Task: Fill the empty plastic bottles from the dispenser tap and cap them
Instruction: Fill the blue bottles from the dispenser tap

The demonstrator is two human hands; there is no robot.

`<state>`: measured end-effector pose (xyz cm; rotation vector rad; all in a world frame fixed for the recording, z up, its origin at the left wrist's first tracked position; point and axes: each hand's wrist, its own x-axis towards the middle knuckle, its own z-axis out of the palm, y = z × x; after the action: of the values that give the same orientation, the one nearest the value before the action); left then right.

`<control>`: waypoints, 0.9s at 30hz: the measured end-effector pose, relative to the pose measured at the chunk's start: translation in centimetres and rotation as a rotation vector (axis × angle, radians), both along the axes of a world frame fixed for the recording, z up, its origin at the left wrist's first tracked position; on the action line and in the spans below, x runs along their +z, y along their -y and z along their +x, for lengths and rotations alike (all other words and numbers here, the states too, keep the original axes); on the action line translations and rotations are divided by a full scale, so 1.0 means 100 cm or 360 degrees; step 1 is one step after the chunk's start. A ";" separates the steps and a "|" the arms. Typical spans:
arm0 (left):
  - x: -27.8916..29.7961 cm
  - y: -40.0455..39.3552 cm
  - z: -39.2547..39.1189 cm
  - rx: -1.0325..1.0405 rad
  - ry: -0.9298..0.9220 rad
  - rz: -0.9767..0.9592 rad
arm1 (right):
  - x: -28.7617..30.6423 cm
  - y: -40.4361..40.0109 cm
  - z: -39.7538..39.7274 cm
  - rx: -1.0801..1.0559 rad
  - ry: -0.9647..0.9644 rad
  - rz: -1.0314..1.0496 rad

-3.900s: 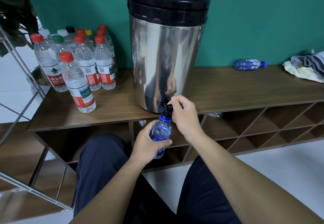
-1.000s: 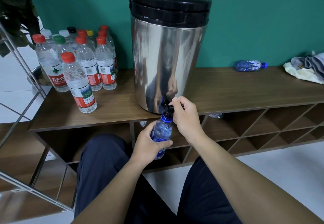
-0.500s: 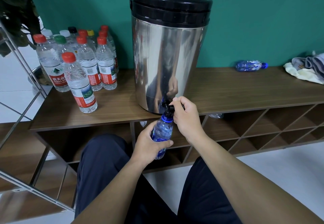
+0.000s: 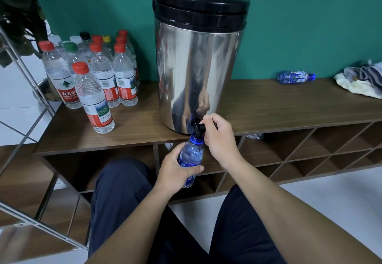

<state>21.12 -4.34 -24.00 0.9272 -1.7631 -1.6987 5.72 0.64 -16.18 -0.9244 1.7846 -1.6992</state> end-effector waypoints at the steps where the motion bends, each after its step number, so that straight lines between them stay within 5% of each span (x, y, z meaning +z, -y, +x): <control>1: 0.000 0.000 0.000 0.0003 0.0005 -0.0006 | 0.000 0.000 0.000 0.0005 0.0007 -0.0001; 27: -0.001 0.000 -0.001 0.0012 -0.0013 -0.0001 | -0.002 0.001 0.000 0.0022 0.0026 -0.0028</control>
<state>21.04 -4.33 -24.11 0.9246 -1.7528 -1.6948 5.67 0.53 -16.35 -0.9255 1.7513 -1.7119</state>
